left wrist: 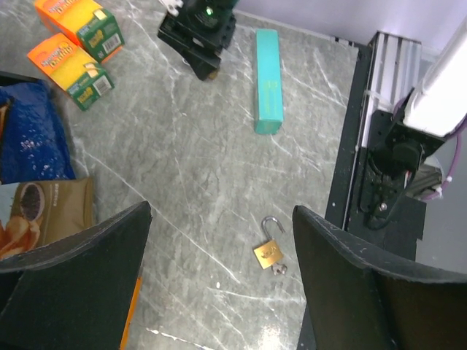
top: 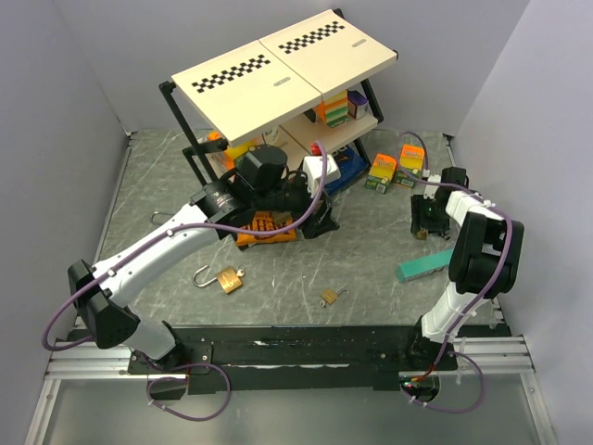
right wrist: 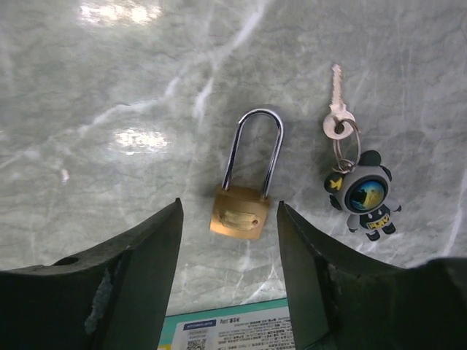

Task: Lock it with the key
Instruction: Place the lock at the center of the board, then pick up the lock from the center of the board.

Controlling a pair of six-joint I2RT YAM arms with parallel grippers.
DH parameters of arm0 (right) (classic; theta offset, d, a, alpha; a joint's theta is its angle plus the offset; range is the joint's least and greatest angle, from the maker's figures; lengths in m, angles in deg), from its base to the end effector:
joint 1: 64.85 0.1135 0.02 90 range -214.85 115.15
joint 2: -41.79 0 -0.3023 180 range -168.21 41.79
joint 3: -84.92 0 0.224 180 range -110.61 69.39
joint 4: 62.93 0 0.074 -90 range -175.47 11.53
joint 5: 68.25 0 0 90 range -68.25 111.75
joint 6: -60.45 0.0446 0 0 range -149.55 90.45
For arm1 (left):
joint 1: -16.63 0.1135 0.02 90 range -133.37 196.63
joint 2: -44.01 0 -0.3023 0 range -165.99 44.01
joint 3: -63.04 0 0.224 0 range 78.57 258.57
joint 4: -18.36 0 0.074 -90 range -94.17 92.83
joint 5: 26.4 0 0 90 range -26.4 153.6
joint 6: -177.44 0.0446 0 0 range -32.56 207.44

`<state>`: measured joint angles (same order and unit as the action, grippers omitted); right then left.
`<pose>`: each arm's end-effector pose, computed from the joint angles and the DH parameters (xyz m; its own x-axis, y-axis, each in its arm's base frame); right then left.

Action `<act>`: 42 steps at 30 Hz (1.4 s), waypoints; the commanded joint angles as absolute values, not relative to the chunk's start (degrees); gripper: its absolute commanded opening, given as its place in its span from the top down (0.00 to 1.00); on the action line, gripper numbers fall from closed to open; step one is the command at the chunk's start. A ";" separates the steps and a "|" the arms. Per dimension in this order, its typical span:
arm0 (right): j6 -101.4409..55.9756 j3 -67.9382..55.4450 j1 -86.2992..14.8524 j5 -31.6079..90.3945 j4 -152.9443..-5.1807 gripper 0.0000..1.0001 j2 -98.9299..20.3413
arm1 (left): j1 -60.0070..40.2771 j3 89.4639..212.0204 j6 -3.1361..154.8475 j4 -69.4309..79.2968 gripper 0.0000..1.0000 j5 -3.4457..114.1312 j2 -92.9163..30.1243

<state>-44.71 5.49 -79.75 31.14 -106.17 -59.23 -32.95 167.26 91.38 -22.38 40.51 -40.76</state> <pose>0.3268 -0.0794 0.2210 -0.8930 -0.0294 -0.4491 -0.0486 0.9983 0.0313 0.1882 -0.2480 0.4474 -0.1705 0.2976 -0.9393 0.9512 0.2985 -0.0780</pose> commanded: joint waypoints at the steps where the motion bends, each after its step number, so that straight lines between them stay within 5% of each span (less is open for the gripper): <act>1: -46.15 3.38 -80.06 35.45 -108.26 0.36 -52.72 | -33.20 165.76 93.59 -23.62 0.16 37.16 -38.43; 24: -44.49 11.46 -78.82 45.57 -116.79 0.29 -21.16 | -53.05 157.85 75.75 -27.06 0.19 63.42 -58.29; 42: -44.23 19.91 -78.74 48.47 -116.79 0.27 -4.97 | -53.59 159.26 64.85 -28.63 0.28 73.18 -66.55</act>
<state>-45.14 19.50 -79.07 47.10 -117.10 -7.05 -53.41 157.29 68.63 -28.28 68.60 -65.50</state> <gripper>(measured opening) 0.728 0.724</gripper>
